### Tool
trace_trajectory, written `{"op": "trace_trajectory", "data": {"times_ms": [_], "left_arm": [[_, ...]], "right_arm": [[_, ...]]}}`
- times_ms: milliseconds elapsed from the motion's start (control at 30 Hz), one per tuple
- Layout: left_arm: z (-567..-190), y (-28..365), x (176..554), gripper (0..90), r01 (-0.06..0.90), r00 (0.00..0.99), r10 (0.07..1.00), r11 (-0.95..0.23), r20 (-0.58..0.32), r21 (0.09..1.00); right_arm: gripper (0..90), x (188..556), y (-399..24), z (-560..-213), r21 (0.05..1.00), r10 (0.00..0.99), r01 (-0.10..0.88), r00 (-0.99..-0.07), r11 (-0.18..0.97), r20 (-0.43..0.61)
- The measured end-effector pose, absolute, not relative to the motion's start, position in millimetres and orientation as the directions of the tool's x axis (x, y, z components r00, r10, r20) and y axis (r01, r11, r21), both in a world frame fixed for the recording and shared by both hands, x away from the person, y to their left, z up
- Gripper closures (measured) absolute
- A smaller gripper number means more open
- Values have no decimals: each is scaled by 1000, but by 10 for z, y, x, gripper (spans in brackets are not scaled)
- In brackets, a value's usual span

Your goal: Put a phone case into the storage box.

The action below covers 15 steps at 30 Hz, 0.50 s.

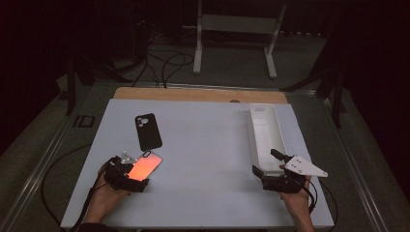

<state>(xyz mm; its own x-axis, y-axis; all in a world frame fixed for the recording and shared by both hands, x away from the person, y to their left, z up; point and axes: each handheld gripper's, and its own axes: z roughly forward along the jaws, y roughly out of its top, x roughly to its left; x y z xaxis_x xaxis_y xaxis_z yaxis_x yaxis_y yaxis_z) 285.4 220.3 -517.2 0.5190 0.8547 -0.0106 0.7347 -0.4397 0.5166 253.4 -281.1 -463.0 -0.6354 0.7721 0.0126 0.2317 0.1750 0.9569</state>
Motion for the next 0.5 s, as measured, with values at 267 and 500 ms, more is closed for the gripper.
{"op": "trace_trajectory", "data": {"times_ms": [267,500], "left_arm": [[-5119,2142,2942,21,764,531,847,-476,-6,436],[-5065,2094,2921,165,763,544,839,-493,-3,418]], "right_arm": [[88,2535,-2798,-4625,956,771,231,-637,179,10],[88,2536,-2794,-4618,957,770,229,-638,179,9]]}}
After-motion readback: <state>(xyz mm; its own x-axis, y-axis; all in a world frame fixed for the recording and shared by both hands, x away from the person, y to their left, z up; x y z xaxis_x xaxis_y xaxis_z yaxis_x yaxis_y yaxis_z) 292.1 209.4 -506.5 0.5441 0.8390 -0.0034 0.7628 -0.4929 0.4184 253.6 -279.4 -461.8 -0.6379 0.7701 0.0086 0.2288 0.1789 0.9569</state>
